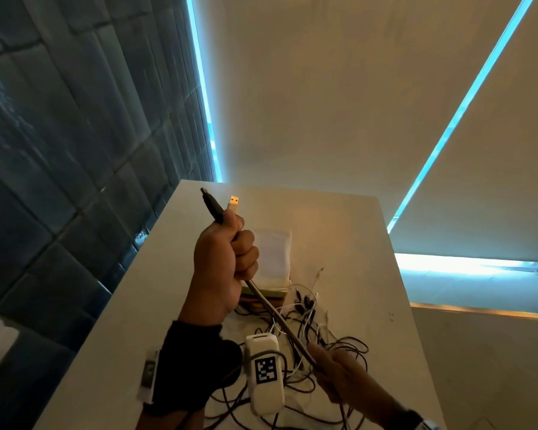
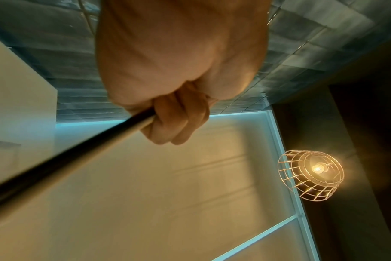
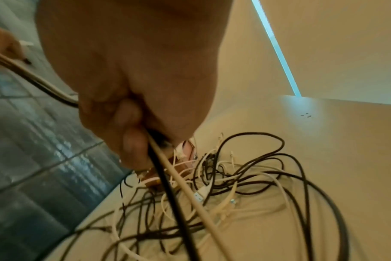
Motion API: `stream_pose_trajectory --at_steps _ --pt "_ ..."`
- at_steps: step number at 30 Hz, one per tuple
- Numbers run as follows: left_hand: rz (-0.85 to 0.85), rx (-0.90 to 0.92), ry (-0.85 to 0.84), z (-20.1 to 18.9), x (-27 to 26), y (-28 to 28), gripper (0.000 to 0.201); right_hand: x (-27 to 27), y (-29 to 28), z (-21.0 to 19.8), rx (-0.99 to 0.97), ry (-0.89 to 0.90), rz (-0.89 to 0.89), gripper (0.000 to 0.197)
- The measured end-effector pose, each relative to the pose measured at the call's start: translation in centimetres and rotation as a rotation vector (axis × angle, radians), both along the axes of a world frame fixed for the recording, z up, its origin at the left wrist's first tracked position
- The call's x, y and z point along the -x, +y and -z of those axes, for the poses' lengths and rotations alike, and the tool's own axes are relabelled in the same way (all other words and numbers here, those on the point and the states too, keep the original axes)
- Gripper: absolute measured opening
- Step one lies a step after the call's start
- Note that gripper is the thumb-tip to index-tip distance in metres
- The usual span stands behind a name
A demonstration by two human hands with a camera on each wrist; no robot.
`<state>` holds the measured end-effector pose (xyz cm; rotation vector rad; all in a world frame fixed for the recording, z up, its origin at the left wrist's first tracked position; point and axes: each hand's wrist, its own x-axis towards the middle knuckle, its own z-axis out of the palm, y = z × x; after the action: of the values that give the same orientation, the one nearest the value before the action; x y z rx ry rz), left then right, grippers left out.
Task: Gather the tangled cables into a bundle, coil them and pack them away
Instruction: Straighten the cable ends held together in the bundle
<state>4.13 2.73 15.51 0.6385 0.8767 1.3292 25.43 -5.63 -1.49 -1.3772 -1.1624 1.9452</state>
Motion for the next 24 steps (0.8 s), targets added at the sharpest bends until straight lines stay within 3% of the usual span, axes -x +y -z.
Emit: stream_pose_trajectory --at_steps 2,4,5,9,11,13,17,19,22,24 --pt "0.023 0.024 -0.007 0.4 -0.3 0.2 0.037 -0.8 0.5 0.6 -0.129 -0.164 -0.191 0.049" --pt "0.050 0.044 -0.012 0.5 -0.3 0.5 0.036 -1.7 2.1 0.8 -0.368 -0.494 -0.389 0.048" --pt "0.060 0.053 -0.011 0.6 -0.2 0.7 0.036 -2.0 3.4 0.8 -0.417 -0.578 -0.344 0.045" --pt "0.077 0.075 -0.012 0.7 0.2 1.3 0.037 -2.6 10.0 2.2 -0.401 -0.706 0.243 0.039" --pt "0.077 0.072 -0.012 0.7 0.2 1.6 0.037 -2.4 12.7 4.6 -0.254 -0.784 0.241 0.042" --pt "0.074 0.072 -0.017 0.7 0.3 1.8 0.036 -2.0 14.2 7.6 -0.130 -0.887 0.121 0.048" --pt "0.073 0.069 -0.008 1.0 0.6 2.1 0.036 -0.7 14.5 9.2 -0.059 -0.926 0.017 0.038" --pt "0.079 0.082 0.004 1.3 0.6 2.0 0.036 -0.7 14.2 9.3 -0.069 -0.916 0.050 0.032" --pt "0.064 0.088 0.012 1.8 0.6 2.1 0.036 -1.2 13.7 9.1 -0.067 -0.776 0.251 0.029" --pt "0.065 0.088 0.028 2.0 0.5 2.1 0.036 -1.4 13.1 7.5 -0.121 -0.561 0.491 0.023"
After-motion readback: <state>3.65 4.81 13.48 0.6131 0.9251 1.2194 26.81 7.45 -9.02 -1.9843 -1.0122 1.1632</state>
